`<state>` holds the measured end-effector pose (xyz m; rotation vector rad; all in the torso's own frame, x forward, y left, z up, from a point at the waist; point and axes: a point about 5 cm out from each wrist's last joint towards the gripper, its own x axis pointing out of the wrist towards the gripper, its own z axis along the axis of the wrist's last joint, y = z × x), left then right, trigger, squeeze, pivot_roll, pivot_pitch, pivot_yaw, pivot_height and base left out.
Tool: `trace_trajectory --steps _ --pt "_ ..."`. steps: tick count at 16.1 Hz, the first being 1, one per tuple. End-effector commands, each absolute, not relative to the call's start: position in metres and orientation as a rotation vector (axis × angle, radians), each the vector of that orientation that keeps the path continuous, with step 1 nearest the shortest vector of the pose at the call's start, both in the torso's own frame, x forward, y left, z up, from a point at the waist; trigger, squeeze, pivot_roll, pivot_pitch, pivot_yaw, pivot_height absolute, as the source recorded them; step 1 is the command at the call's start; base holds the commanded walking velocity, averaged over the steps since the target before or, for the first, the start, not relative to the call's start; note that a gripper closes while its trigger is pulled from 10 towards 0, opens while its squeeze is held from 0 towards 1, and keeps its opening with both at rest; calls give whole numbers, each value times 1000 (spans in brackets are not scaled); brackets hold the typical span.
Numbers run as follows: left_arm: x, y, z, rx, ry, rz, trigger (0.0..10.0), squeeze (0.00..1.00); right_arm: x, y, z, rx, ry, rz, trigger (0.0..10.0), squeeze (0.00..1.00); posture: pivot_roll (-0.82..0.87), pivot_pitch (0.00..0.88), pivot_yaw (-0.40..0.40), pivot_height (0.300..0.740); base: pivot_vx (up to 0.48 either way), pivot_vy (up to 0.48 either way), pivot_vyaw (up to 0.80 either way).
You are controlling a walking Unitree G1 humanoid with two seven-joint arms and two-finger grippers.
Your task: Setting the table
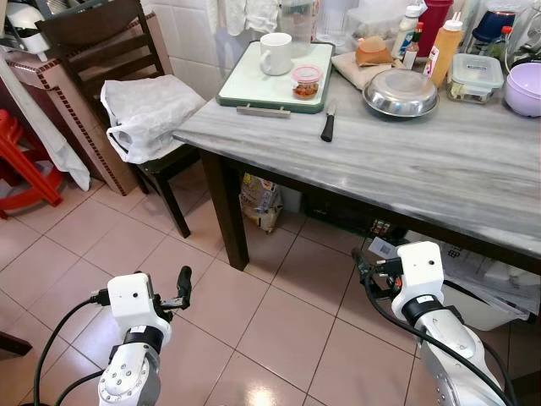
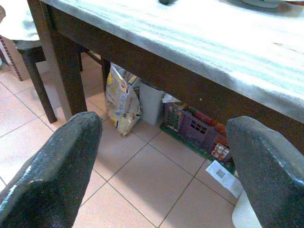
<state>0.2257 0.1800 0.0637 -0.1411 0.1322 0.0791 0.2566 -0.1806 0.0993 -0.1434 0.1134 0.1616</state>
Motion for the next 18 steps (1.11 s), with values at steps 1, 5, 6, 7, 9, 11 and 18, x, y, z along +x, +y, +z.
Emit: trace_trajectory --steps 1,5,6,7,9,11,18 --pt "225 185 61 -128 153 98 10000 0 258 -180 99 -134 123 161 10000 0 -106 107 68 740 -240 0 0" --pt "226 185 61 -131 158 103 10000 0 258 -181 98 -131 127 158 10000 0 -106 105 70 740 -256 0 0" --pt "226 185 62 -130 158 104 10000 0 258 -181 98 -130 128 156 10000 0 -105 105 69 740 -270 0 0" --pt "226 185 62 -129 158 103 10000 0 259 -181 98 -129 129 156 10000 0 -105 104 69 740 -266 0 0" --pt "227 185 62 -126 159 106 10000 0 259 -181 98 -129 128 155 10000 0 -104 104 69 740 -266 0 0" --pt "227 184 62 -126 161 106 10000 0 260 -180 98 -126 126 154 10000 0 -104 105 71 740 -266 0 0" --pt "226 184 61 -122 170 103 10000 0 261 -180 100 -122 123 141 10000 0 -105 109 72 740 -268 0 0"
